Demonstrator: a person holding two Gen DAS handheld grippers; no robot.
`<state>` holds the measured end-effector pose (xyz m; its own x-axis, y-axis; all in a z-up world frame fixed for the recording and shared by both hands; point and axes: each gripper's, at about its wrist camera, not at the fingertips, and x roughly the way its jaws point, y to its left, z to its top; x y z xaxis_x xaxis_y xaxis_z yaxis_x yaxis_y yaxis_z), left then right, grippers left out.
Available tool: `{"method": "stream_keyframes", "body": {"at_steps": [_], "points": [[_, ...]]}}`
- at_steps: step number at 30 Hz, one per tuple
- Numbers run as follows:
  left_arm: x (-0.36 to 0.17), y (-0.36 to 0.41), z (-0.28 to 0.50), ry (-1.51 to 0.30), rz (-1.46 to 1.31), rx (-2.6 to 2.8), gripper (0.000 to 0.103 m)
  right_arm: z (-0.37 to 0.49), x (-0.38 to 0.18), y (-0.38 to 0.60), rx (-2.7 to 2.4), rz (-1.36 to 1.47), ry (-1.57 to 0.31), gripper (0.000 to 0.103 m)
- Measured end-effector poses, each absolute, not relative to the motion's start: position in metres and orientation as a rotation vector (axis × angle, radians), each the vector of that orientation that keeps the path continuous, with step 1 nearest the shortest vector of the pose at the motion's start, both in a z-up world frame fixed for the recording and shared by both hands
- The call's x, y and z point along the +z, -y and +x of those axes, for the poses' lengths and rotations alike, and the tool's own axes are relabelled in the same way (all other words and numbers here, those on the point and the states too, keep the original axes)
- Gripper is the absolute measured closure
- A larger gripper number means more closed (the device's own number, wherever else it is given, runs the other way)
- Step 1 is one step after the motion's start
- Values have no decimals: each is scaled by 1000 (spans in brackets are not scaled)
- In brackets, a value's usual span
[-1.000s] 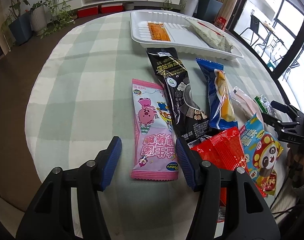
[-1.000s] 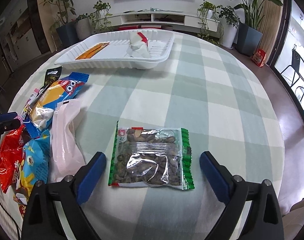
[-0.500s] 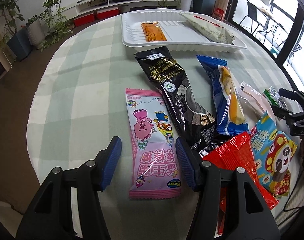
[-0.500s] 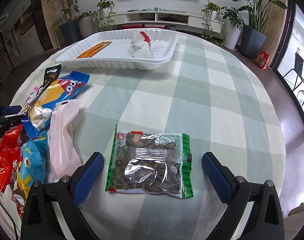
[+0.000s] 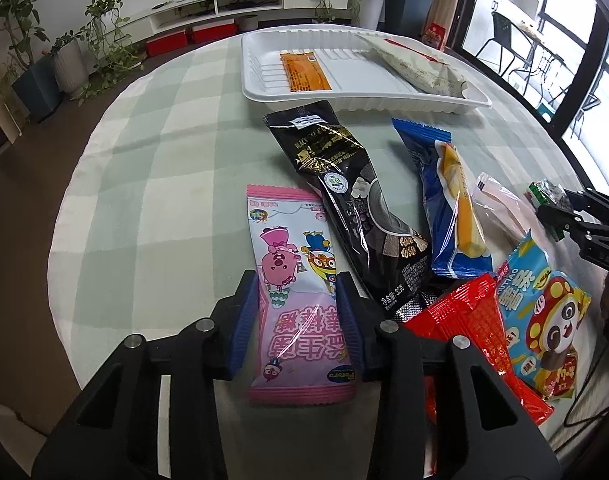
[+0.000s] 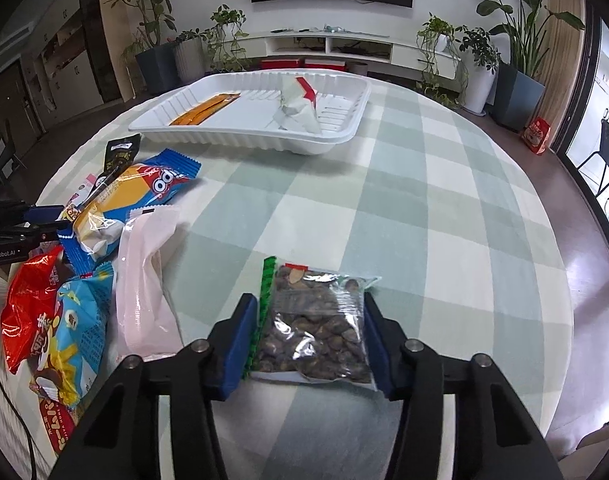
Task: Organize snacks
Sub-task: 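Grasp the clear green-edged nut bag with the right tool while the left tool grasps the pink packet, then carry the pink packet with the left tool while the right tool carries the nut bag toward the tray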
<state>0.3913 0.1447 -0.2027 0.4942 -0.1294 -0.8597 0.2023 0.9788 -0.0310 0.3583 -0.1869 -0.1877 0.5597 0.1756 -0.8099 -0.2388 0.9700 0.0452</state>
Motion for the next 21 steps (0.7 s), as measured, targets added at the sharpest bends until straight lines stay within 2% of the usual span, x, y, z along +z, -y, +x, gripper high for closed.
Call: {"method": "stream_keyframes", "body": {"at_steps": [10, 11, 21], "points": [[-201, -158, 391, -1049, -28, -209, 76, 349, -182, 201, 267, 23, -945, 55], [-200, -160, 390, -1051, -41, -211, 81, 348, -180, 202, 269, 30, -945, 55], [-196, -172, 380, -1053, -102, -220, 86, 346, -167, 214, 292, 138, -935, 55]]}}
